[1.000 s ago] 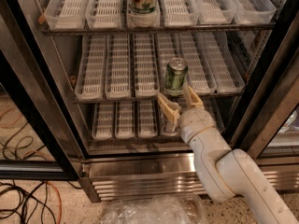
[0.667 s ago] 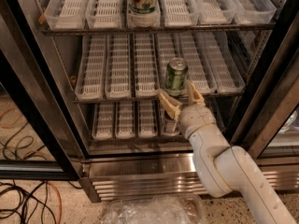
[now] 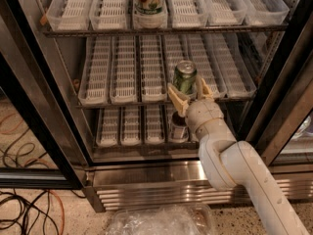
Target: Pick green can from middle shelf of fridge
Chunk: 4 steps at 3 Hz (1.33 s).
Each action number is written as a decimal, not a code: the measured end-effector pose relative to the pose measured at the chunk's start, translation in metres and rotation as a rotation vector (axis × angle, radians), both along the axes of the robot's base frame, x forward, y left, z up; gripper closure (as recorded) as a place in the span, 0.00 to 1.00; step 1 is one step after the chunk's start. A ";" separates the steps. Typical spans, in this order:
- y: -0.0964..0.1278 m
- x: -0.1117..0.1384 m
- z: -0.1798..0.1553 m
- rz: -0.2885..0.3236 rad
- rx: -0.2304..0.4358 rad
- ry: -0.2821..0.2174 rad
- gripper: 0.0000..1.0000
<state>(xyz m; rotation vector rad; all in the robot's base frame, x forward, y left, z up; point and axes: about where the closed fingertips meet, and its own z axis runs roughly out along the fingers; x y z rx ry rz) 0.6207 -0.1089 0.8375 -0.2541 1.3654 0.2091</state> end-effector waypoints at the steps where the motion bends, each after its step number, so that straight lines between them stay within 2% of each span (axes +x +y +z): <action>1: 0.002 0.010 -0.003 0.000 -0.001 0.010 0.37; 4: 0.000 0.049 0.001 -0.020 0.005 0.000 0.37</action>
Offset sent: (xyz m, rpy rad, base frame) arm 0.0437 -0.0052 -0.0007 0.0148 0.0009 -0.0329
